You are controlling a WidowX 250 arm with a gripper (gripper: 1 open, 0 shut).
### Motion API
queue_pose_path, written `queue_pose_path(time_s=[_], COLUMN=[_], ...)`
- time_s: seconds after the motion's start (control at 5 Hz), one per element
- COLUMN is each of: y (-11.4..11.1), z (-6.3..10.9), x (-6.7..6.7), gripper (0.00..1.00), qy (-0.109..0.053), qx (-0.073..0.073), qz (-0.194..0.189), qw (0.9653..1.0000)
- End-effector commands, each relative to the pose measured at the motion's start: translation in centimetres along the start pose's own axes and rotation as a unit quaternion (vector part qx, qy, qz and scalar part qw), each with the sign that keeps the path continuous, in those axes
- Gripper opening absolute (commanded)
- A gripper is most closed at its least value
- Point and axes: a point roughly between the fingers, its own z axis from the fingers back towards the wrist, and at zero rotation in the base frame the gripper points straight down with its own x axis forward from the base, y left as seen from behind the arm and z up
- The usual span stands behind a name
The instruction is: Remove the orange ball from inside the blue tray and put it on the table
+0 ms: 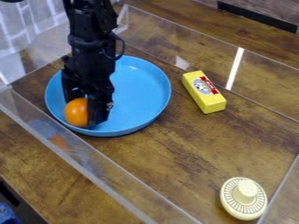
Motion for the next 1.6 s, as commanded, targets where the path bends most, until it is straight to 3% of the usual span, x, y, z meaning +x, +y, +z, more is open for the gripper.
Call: queue_pose_path(time_s=[0.0, 0.6, 1.4], y=[0.8, 0.9, 0.4], z=[0.1, -0.6, 2.0], x=[0.1, 0.5, 0.8], gripper=[0.00, 0.00, 0.00], qy=[-0.018, -0.038, -0.047], qx=[0.001, 0.003, 0.010], qz=[0.012, 0.015, 0.019], qw=[0.9998, 0.9992, 0.9987])
